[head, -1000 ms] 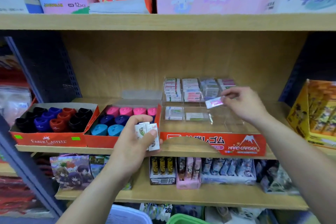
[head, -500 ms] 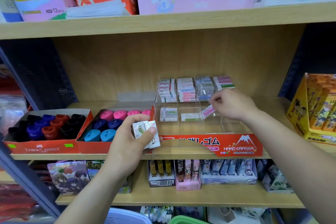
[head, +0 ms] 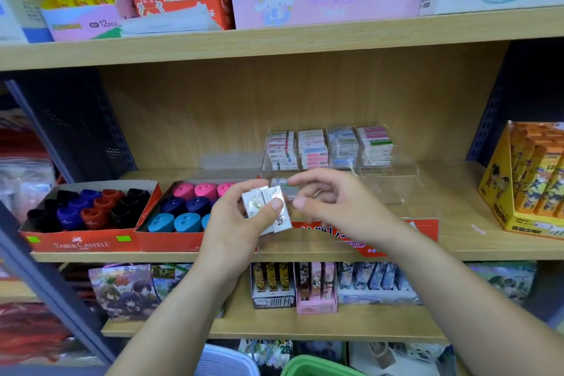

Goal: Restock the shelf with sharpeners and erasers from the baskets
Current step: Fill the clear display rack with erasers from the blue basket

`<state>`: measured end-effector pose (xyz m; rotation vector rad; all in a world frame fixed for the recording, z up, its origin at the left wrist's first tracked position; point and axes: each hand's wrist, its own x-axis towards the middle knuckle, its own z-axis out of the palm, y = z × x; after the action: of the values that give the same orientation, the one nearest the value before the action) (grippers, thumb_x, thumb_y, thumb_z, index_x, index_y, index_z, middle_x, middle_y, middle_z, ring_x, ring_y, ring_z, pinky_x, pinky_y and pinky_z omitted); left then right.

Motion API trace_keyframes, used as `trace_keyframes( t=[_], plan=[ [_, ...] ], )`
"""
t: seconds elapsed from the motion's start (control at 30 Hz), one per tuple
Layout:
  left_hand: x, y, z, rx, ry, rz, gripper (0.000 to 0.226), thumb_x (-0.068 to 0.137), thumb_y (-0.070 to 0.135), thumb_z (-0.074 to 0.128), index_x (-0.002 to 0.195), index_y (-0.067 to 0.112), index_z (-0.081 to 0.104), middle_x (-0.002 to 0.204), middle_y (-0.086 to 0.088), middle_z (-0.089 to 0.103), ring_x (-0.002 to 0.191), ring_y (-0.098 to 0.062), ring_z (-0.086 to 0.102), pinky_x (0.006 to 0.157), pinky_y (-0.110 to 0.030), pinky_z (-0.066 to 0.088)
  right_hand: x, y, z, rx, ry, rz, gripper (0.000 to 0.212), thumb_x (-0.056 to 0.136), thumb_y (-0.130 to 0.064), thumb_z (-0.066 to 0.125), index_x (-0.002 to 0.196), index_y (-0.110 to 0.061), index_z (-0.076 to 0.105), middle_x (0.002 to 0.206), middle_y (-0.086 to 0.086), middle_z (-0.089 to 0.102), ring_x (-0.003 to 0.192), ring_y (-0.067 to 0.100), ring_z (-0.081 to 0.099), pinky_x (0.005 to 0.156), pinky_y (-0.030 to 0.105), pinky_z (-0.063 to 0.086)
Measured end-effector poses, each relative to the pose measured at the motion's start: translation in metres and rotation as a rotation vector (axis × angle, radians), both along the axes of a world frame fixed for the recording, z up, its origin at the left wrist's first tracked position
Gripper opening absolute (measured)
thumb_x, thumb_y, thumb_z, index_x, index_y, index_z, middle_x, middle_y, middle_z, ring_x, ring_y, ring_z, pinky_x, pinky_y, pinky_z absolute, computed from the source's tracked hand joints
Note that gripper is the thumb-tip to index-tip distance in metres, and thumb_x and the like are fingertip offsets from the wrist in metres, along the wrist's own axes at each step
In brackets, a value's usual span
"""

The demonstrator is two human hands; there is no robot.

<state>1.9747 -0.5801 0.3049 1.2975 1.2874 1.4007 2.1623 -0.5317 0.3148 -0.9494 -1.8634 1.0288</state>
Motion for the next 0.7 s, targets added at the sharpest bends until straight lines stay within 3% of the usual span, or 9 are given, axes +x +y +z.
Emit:
trace_keyframes(
  t=[0.1, 0.2, 0.37, 0.47, 0.57, 0.7],
  plan=[
    [-0.002, -0.004, 0.002, 0.000, -0.015, -0.015, 0.048, 0.071, 0.036, 0.078, 0.117, 0.025, 0.067, 0.098, -0.005, 0.077, 0.093, -0.028, 0.075, 0.084, -0.055, 0.061, -0.011, -0.004, -0.006, -0.011, 0.068, 0.039, 0.041, 0.085, -0.013, 0.080, 0.121, -0.028, 0.067, 0.088, 0.002, 0.071, 0.071, 0.018, 0.064, 0.066, 0.025, 0.053],
    [-0.005, -0.008, 0.000, 0.000, -0.001, -0.029, 0.038, 0.080, 0.028, 0.078, 0.116, 0.024, 0.067, 0.097, -0.006, 0.077, 0.093, -0.031, 0.074, 0.083, -0.055, 0.061, -0.015, -0.007, -0.007, -0.020, 0.054, 0.101, 0.048, 0.086, -0.008, 0.076, 0.126, -0.032, 0.065, 0.086, 0.002, 0.068, 0.075, 0.018, 0.064, 0.072, 0.029, 0.056],
    [-0.009, -0.010, -0.003, -0.008, -0.006, 0.000, 0.035, 0.081, 0.025, 0.080, 0.114, 0.026, 0.068, 0.101, -0.006, 0.077, 0.097, -0.031, 0.073, 0.088, -0.056, 0.059, -0.020, -0.014, -0.007, -0.036, 0.061, 0.110, 0.037, 0.086, -0.004, 0.077, 0.114, -0.025, 0.067, 0.093, 0.003, 0.063, 0.078, 0.016, 0.065, 0.075, 0.039, 0.059],
    [-0.011, -0.011, -0.004, -0.014, -0.033, 0.012, 0.033, 0.085, 0.018, 0.079, 0.115, 0.023, 0.067, 0.102, -0.011, 0.076, 0.091, -0.029, 0.075, 0.079, -0.048, 0.063, -0.021, -0.016, -0.008, -0.063, 0.081, 0.093, 0.032, 0.084, -0.004, 0.079, 0.109, -0.019, 0.064, 0.095, -0.009, 0.068, 0.076, 0.013, 0.067, 0.074, 0.045, 0.060],
    [-0.013, -0.013, -0.003, -0.017, -0.060, -0.001, 0.032, 0.086, 0.014, 0.077, 0.115, 0.021, 0.067, 0.100, -0.011, 0.076, 0.085, -0.025, 0.076, 0.069, -0.037, 0.064, -0.023, -0.016, -0.010, -0.091, 0.111, 0.086, 0.034, 0.085, -0.002, 0.077, 0.111, -0.019, 0.064, 0.093, -0.002, 0.070, 0.076, 0.015, 0.068, 0.074, 0.041, 0.061],
    [-0.016, -0.013, -0.008, -0.031, -0.055, -0.019, 0.031, 0.087, 0.014, 0.077, 0.115, 0.020, 0.067, 0.100, -0.008, 0.076, 0.089, -0.024, 0.076, 0.074, -0.038, 0.064, -0.020, -0.017, -0.012, -0.104, 0.139, 0.069, 0.034, 0.090, 0.001, 0.069, 0.114, -0.023, 0.069, 0.092, -0.001, 0.071, 0.077, 0.017, 0.071, 0.071, 0.030, 0.059]
  ],
)
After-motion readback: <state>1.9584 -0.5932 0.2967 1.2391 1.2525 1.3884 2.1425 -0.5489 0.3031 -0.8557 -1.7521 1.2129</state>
